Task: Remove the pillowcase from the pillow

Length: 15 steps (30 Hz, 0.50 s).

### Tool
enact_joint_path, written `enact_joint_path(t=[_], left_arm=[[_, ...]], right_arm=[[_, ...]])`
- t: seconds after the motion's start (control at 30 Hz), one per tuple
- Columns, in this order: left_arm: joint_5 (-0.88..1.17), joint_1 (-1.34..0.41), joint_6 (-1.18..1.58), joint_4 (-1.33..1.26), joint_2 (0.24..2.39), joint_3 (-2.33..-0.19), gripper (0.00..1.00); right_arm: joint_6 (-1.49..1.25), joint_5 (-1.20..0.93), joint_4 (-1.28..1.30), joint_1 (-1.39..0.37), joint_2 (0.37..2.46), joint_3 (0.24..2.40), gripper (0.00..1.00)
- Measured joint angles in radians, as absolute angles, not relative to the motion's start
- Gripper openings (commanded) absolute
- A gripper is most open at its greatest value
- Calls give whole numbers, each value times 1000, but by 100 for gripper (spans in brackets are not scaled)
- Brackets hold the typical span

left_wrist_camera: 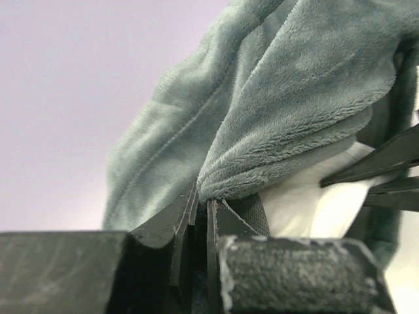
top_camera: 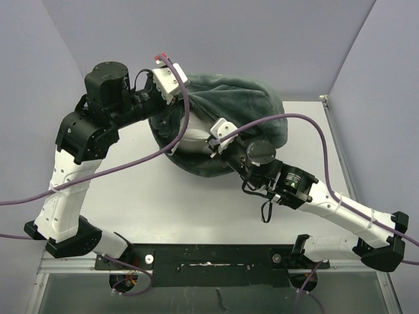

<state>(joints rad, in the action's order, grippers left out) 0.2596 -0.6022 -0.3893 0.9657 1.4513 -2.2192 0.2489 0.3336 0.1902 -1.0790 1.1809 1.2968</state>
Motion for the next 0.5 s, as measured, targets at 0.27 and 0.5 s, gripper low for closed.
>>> enact_joint_path(t=[0.27, 0.5], left_arm=[[199, -623, -516, 896, 1450, -2204, 0], [127, -634, -619, 831, 1450, -2203, 0]], right_arm=[[101, 436, 195, -1102, 1130, 1253, 0], [65, 512, 191, -1177, 1060, 1202, 0]])
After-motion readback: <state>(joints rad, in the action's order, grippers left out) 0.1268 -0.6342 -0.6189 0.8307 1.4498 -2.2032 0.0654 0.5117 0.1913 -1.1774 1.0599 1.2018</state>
